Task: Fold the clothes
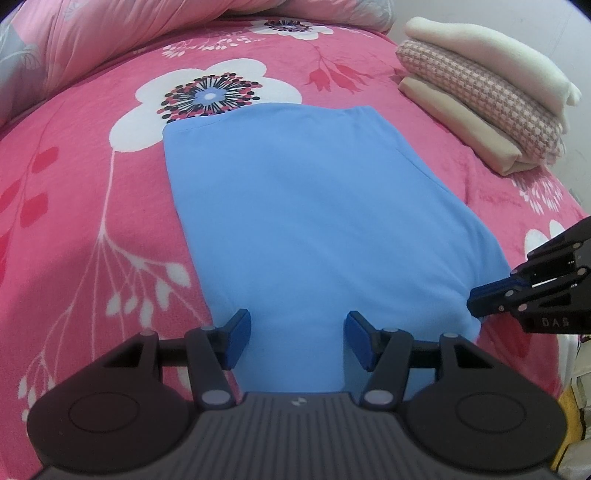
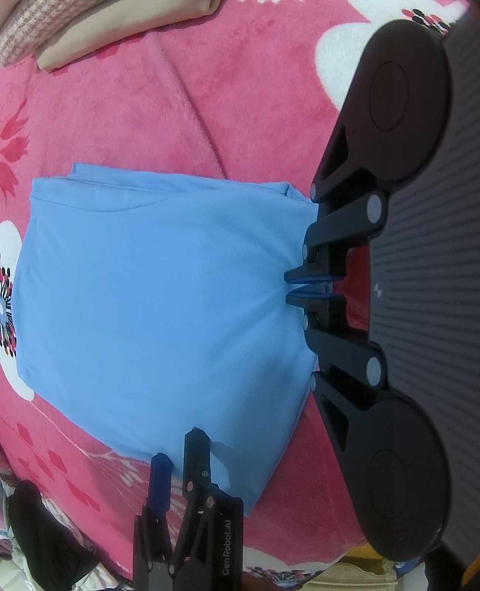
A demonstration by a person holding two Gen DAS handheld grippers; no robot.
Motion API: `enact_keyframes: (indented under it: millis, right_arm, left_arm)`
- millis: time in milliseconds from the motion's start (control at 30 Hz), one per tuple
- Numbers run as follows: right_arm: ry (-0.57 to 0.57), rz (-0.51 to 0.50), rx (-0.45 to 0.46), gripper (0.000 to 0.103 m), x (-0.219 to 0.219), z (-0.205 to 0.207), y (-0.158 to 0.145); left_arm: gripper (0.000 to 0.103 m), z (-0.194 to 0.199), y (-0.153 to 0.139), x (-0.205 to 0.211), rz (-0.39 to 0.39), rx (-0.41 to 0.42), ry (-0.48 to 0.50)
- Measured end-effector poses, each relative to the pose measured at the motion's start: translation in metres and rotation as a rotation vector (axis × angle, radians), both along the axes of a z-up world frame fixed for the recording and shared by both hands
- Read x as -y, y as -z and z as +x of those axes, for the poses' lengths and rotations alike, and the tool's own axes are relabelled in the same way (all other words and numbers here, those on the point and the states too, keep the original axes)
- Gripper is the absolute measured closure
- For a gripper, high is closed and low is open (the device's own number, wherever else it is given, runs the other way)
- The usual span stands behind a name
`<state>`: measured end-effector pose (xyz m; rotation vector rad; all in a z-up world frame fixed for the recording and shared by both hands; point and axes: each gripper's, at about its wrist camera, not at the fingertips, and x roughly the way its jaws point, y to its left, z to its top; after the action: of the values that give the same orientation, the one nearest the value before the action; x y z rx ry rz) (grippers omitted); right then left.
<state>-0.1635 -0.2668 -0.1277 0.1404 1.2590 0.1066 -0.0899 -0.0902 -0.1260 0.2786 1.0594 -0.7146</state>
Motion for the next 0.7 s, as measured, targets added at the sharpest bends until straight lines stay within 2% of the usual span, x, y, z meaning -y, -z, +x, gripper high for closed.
enact_keyframes:
  millis: [467,700]
  right_arm:
    - [0.003,-0.008,0.015,0.098,0.002,0.0,0.0]
    - [0.006,-0.009,0.021,0.098,0.003,-0.002,0.001]
  left_arm:
    - [0.044,-0.003,0.0,0.0,0.01,0.018,0.009]
    - [0.044,-0.005,-0.011,-0.006,0.027,0.028,0.017]
